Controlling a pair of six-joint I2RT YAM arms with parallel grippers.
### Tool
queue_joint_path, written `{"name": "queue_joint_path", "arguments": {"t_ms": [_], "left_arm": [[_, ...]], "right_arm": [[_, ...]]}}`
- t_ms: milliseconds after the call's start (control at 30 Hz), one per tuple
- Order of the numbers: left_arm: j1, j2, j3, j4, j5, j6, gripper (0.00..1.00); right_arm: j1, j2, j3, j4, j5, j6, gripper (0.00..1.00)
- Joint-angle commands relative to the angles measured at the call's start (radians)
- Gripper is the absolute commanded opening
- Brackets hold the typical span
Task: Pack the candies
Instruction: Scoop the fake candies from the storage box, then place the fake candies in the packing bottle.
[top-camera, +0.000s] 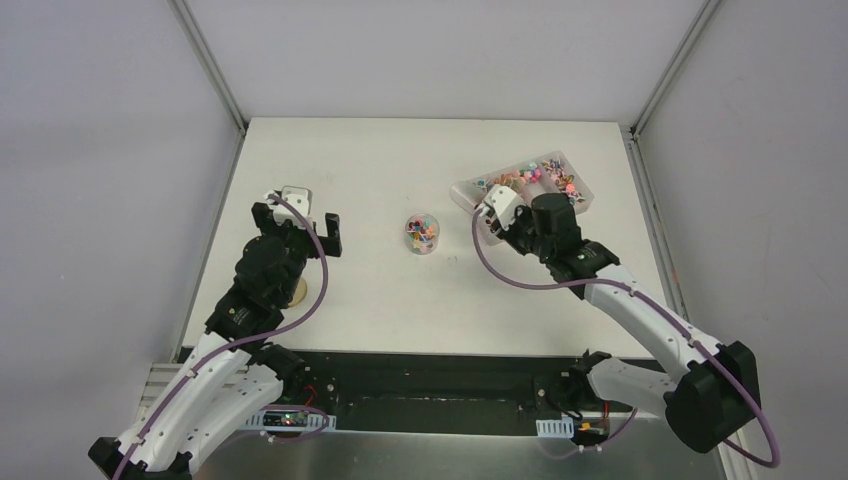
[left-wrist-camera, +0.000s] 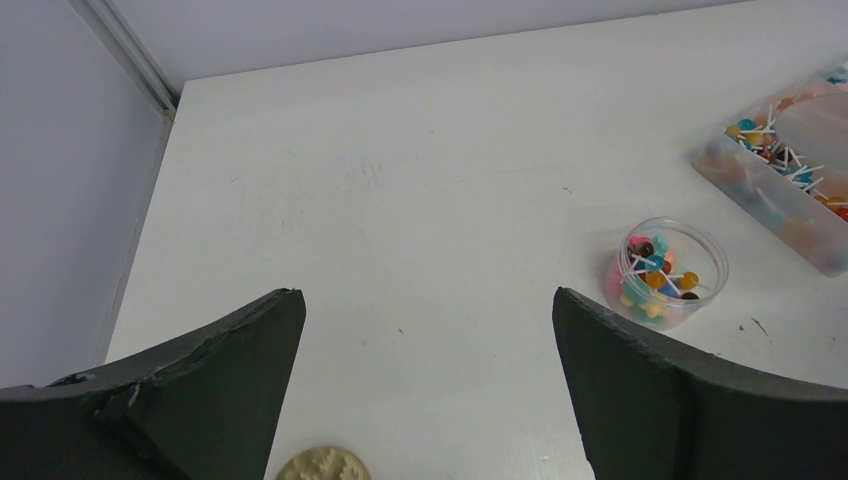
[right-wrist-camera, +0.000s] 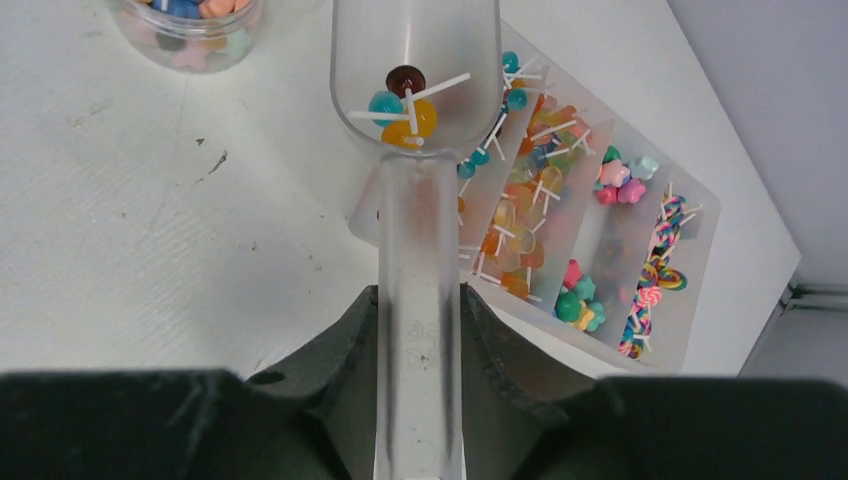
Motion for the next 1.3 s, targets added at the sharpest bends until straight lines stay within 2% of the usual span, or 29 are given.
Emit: {"name": "queue_joint_path", "arguments": {"t_ms": [0, 200, 467, 1267], "left_arm": [[0.002, 0.001, 0.0, 0.033, 0.011, 0.005, 0.99], [0.003, 0.002, 0.001, 0.034, 0.012, 0.007, 0.99], [0.002, -0.009, -0.002, 0.033, 0.003, 0.007, 0.99], [0.002, -0.013, -0.002, 0.034, 0.003, 0.007, 0.99]], "right_arm": [[0.09, 0.038, 0.092, -0.055, 0.107, -0.14, 0.0], [0.188, 0.116, 0.159, -0.11, 0.234, -0.212, 0.0], [0.277, 0.196, 0.205, -0.128, 0.311, -0.274, 0.0], [0.407, 0.292, 0.279, -0.19, 0.462, -0.329, 0.0]]}}
